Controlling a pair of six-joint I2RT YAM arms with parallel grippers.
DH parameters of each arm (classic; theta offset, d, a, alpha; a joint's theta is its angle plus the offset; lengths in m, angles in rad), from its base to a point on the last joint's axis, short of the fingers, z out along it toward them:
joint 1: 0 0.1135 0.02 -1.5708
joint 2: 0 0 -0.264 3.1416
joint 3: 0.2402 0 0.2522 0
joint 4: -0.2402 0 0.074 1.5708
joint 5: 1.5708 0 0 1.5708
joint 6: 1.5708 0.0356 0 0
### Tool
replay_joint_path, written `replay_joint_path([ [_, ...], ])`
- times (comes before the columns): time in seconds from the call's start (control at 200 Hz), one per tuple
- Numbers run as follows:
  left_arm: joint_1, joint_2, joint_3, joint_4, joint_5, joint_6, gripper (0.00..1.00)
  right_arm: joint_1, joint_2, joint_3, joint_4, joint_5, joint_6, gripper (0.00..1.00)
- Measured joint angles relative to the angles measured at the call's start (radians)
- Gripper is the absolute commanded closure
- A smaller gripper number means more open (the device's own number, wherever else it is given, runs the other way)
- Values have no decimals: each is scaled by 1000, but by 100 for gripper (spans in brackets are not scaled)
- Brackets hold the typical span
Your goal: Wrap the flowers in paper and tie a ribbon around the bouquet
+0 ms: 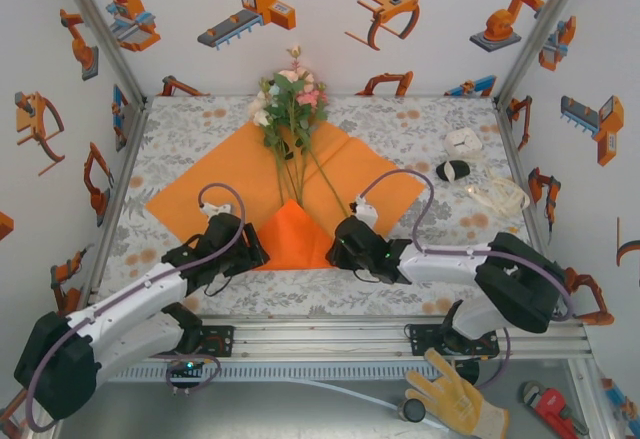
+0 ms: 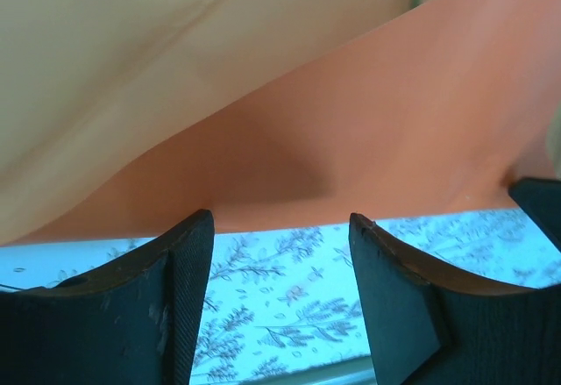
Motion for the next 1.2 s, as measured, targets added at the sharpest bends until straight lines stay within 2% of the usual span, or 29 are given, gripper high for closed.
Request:
replay_joint_path([
  [0.22,46,60,0,12,-15,8,36,-10,-28,-35,-9,33,21,72],
  [0.426,47,78,-2,46,-10,26,39,-4,-86,-32,-100,61,-26,70],
  [0.611,47,68,-16,57,-25,18,40,74,-90,96,-97,31,-116,71],
  [0.786,52,-4,-70,98,-25,5,40,154,128,175,212,-44,60,72],
  [0.846,53,-19,-79,103,-26,2,41,167,210,186,267,-57,121,73],
  [1.011,58,-50,-98,110,-22,0,40,172,385,222,364,-82,243,73],
  [1.201,63,-48,-98,111,-18,0,40,172,421,227,423,-97,302,73],
])
